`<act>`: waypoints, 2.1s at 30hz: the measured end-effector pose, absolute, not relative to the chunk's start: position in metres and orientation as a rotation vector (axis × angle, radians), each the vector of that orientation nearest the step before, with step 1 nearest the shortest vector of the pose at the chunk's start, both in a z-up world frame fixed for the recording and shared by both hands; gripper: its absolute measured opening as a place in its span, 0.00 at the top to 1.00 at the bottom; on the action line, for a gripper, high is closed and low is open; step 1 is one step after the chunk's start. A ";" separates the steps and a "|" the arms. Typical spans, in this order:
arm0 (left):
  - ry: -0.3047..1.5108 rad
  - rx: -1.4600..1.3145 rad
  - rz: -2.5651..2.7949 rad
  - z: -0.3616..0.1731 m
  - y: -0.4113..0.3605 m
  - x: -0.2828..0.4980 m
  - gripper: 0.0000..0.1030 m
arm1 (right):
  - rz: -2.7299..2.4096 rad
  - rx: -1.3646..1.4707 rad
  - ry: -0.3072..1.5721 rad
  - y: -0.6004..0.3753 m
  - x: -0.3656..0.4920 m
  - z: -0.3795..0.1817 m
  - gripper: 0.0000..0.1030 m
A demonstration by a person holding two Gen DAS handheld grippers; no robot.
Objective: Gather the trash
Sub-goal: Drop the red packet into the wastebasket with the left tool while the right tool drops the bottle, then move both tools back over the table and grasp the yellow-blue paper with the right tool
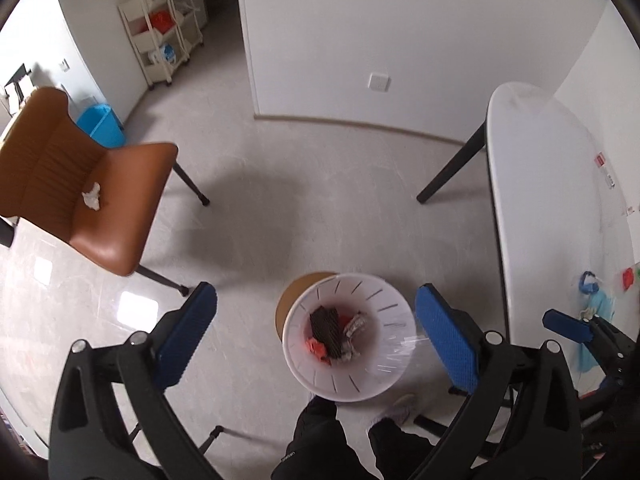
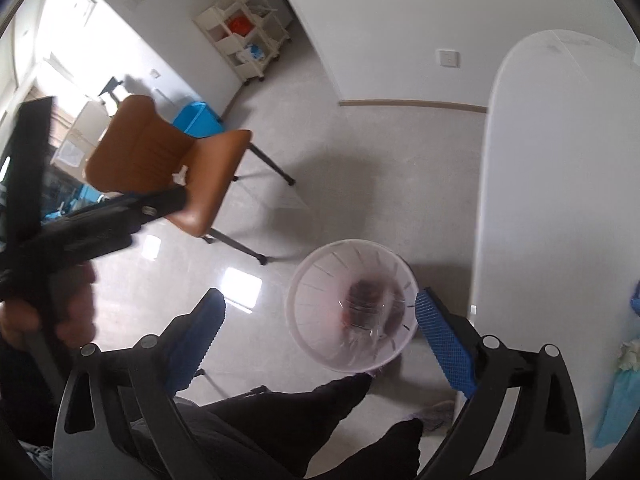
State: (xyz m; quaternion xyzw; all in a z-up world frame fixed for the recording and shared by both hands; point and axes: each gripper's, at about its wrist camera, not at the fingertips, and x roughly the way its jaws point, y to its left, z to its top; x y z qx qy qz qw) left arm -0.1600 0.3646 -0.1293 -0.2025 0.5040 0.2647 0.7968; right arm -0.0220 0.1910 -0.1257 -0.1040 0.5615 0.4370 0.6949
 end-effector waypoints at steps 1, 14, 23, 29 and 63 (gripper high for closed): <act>1.074 -0.432 0.563 -0.124 0.362 -0.159 0.08 | 0.956 -0.219 1.249 0.185 -0.018 -0.121 0.07; 0.949 -0.383 0.413 -0.065 0.269 -0.117 0.08 | 0.626 0.020 1.006 -0.003 0.036 -0.017 0.02; 0.962 -0.307 0.268 -0.060 0.196 -0.075 0.08 | 0.490 0.099 0.983 -0.089 0.033 -0.016 0.02; 0.989 -0.247 0.189 -0.061 0.158 -0.054 0.08 | 0.411 0.135 0.977 -0.128 0.028 -0.023 0.03; 1.071 0.066 -0.070 -0.077 -0.038 0.060 0.08 | 0.292 -0.128 1.165 -0.209 0.152 -0.198 0.60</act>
